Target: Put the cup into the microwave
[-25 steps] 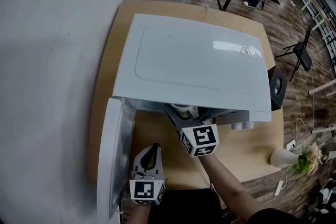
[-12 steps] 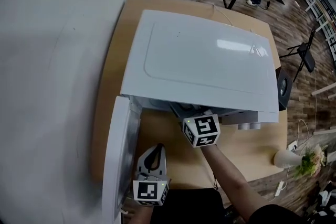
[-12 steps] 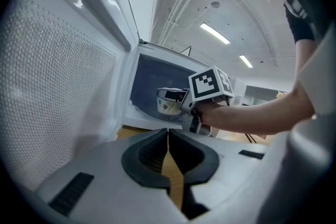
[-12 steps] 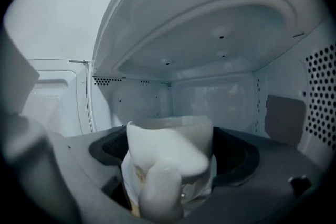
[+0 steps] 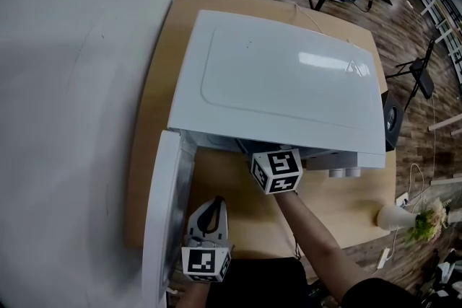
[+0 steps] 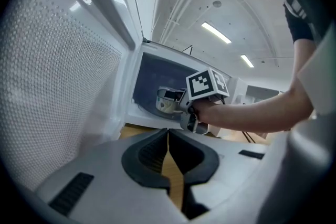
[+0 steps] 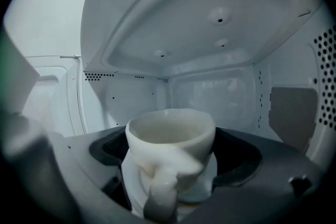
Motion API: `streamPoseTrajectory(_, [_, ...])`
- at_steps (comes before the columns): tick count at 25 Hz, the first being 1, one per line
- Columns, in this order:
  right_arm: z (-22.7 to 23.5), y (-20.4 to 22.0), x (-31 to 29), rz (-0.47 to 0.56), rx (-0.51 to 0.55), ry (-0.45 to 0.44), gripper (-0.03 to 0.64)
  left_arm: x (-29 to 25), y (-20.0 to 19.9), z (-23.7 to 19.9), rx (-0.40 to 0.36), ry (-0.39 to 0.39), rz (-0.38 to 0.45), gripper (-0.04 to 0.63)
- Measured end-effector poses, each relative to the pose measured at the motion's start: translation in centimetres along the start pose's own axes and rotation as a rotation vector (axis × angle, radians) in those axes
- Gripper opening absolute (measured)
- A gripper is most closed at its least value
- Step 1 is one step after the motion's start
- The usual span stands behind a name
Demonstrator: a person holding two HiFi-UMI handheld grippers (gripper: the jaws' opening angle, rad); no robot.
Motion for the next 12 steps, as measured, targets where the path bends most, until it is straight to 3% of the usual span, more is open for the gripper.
streamPoseTrajectory(12, [-0.09,0.06,0.1,0.014,0.028,0.017,0.449,-0.02,0.54,0.14,0.002,0.015,-0.015,0.009])
Point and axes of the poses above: the fingertips, and each gripper's own axes: x backward along the fingers, z to its right, y out of its underside, the point moved 6 cm from there along x, backward along the fingers
